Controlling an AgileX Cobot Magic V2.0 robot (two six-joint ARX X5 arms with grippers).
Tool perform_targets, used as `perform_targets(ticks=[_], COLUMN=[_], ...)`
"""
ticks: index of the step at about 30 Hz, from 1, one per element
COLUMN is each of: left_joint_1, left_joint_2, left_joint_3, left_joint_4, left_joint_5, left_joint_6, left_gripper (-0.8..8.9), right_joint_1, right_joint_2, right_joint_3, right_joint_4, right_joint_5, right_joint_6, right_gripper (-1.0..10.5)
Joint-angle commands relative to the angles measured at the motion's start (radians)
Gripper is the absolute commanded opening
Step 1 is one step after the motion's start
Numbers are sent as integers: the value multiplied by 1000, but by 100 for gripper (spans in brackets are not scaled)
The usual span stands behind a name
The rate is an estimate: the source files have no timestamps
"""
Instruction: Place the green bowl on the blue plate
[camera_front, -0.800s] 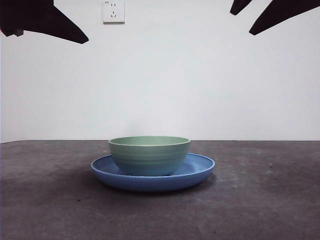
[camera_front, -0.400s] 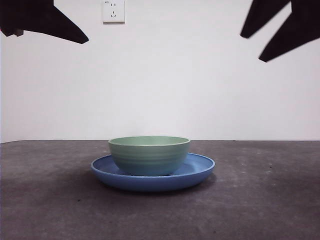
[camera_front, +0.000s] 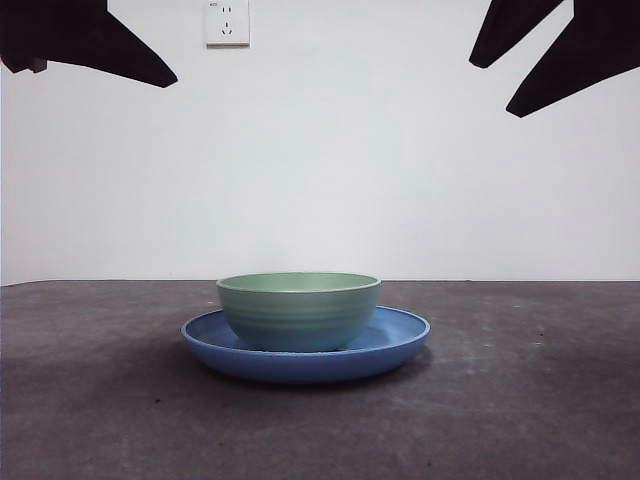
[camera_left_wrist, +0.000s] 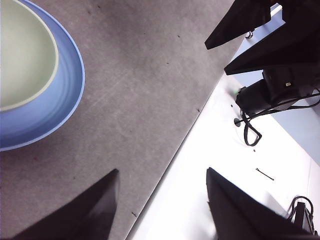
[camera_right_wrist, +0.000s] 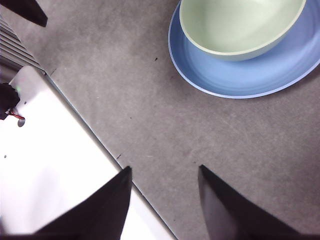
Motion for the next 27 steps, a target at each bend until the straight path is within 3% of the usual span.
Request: perform_targets(ticks=[1,2,3,27], left_joint_1=[-8,-8,-8,-8], left_joint_2=[5,5,5,2], left_joint_3=[9,9,9,9], left_joint_4=[8,8,8,11], left_joint_5=[5,5,5,5], left_joint_6=[6,6,6,6], left_gripper=[127,37,3,9], right_joint_1=[10,10,10,10], right_joint_2=[5,5,5,5], right_joint_3=[9,9,9,9], right_joint_4=[10,10,10,33], right_joint_5=[-3,-3,-3,5], right_joint_6=[-8,-9,-10,-8], right_gripper=[66,2,6,6])
